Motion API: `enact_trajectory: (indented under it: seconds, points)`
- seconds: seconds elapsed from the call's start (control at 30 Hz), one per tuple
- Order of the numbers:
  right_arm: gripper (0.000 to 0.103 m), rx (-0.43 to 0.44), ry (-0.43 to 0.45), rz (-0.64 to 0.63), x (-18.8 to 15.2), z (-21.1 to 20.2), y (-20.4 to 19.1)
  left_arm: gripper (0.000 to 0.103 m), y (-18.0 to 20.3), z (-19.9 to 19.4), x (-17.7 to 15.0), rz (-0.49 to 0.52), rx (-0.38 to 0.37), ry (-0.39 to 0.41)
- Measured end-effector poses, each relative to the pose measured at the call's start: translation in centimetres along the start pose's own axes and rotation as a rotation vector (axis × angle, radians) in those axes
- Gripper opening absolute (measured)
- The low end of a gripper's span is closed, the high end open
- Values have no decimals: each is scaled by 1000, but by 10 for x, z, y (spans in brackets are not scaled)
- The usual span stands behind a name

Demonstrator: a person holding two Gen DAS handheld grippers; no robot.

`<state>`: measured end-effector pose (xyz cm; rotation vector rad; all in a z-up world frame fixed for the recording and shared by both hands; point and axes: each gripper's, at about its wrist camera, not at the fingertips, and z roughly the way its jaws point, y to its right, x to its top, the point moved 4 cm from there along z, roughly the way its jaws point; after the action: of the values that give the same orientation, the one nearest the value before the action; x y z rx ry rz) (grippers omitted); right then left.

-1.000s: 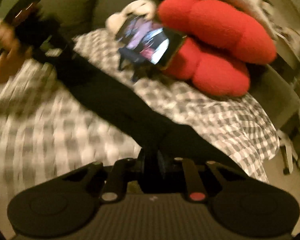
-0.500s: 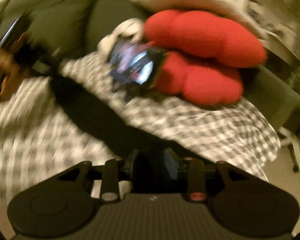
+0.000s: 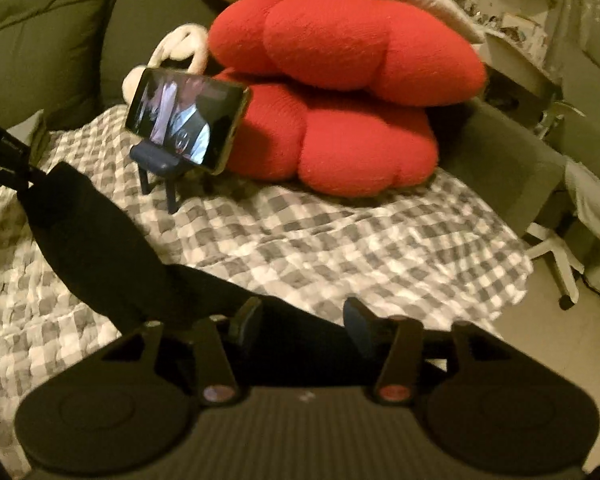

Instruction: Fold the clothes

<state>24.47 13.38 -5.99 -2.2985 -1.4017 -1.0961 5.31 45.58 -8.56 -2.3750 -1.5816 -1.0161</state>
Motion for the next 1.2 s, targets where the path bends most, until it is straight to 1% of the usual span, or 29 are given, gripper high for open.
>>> enact_trajectory:
  seconds: [0.07,0.1,0.13,0.17,0.2,0.23,0.33,0.4,0.47,0.53,0.57,0.67,0.7,0.73,0.8,0.9,1.0,1.07,1.13,1.2]
  points:
    - [43,13,-33,-17,-3,14,-8,37,5,4,-1,41,5,5]
    - [33,17,-39,-24,-3,18,-11,36,8,5,-1,70,5,13]
    - [19,17,-31,-29,-2,19,-13,32,11,6,-1,99,1,18]
    - [12,16,-24,-33,-1,20,-15,6,13,8,-2,124,-6,17]
    - [9,3,-6,-32,2,19,-15,0,14,9,-2,131,-22,8]
    - [8,-24,23,-24,7,15,-13,0,13,9,0,113,-41,2]
    - [8,-83,96,60,20,6,-2,0,7,-1,11,33,-112,54]
    - [8,-120,97,105,20,10,5,0,8,-7,16,49,-103,102]
    - [8,-144,63,115,12,24,6,0,9,-2,17,59,-100,91]
    - [8,-157,29,121,6,37,5,0,7,6,16,35,-104,60]
    - [8,-159,26,126,6,39,5,0,5,9,17,27,-103,52]
    - [10,-163,29,156,10,40,6,0,3,9,20,15,-104,69]
    - [11,-158,44,175,12,36,8,0,2,9,21,12,-105,75]
    - [16,-148,63,191,15,31,9,0,1,8,22,4,-107,83]
    - [20,-130,94,213,20,22,10,0,0,4,25,-5,-118,110]
    - [24,-114,83,193,23,15,9,0,2,2,28,6,-123,133]
    - [27,-64,52,174,19,13,6,1,-3,8,29,-29,-116,105]
    - [29,-25,37,139,15,9,0,3,-10,7,31,-75,-100,110]
    - [32,19,31,83,11,4,-10,6,-16,0,34,-121,-128,121]
    - [34,64,18,24,7,2,-22,13,-18,-9,36,-123,-155,135]
